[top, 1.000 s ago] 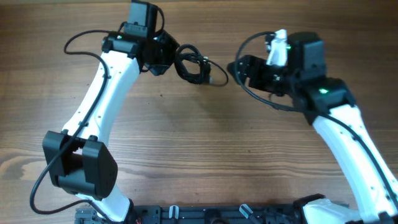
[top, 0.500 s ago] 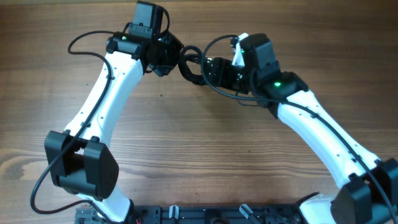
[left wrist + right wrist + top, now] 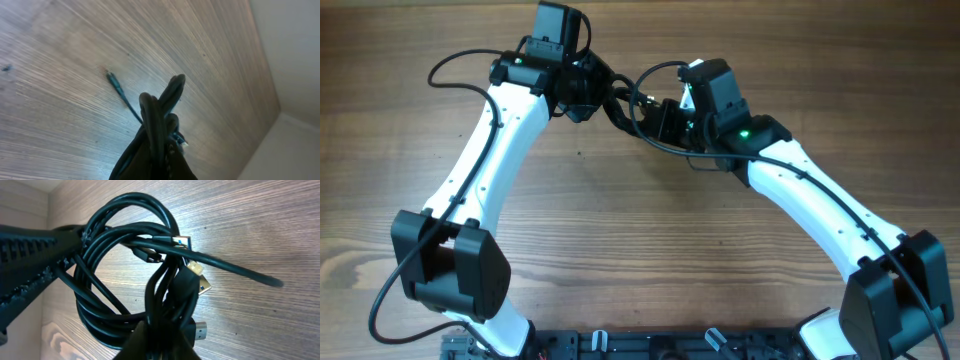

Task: Untangle cables

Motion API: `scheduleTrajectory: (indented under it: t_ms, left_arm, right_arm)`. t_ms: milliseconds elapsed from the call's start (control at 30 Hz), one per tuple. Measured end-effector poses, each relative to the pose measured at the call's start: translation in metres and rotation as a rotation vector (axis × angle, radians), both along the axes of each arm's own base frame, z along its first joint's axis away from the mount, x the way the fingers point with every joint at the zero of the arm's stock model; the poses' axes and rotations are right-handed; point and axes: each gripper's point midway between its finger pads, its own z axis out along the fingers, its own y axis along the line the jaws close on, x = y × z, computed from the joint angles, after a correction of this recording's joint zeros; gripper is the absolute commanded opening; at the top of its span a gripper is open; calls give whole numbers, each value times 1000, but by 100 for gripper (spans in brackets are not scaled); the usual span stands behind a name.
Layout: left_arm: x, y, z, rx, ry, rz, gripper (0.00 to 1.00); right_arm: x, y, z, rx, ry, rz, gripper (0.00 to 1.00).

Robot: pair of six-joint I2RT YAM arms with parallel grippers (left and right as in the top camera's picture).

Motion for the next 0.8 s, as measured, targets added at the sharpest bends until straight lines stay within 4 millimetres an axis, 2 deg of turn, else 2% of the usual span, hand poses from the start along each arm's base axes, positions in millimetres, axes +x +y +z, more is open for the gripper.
scheduleTrajectory:
  t_ms: [200, 267, 433, 567, 600, 733, 800]
  left_arm:
    - [9, -25, 21, -123, -97, -127, 4]
    - [10, -28, 28, -181, -107, -159, 4]
    - [17, -19, 51, -364, -142, -209, 4]
    - [22, -14, 76, -538, -189, -263, 4]
    - [23, -13, 88, -610, -205, -293, 4]
    - [17, -12, 118, -779, -215, -377, 4]
    - [15, -12, 125, -821, -206, -398, 4]
  right_arm:
    - [0, -8, -4, -43, 16, -31, 4]
    - [0, -10, -3, -52, 21, -37, 4]
    - [8, -13, 10, -33, -4, -49, 4]
    - [15, -10, 27, -2, -48, -49, 4]
    - [17, -9, 33, 7, -62, -49, 4]
    - [19, -4, 45, 36, -81, -33, 4]
    - [19, -2, 48, 48, -86, -24, 4]
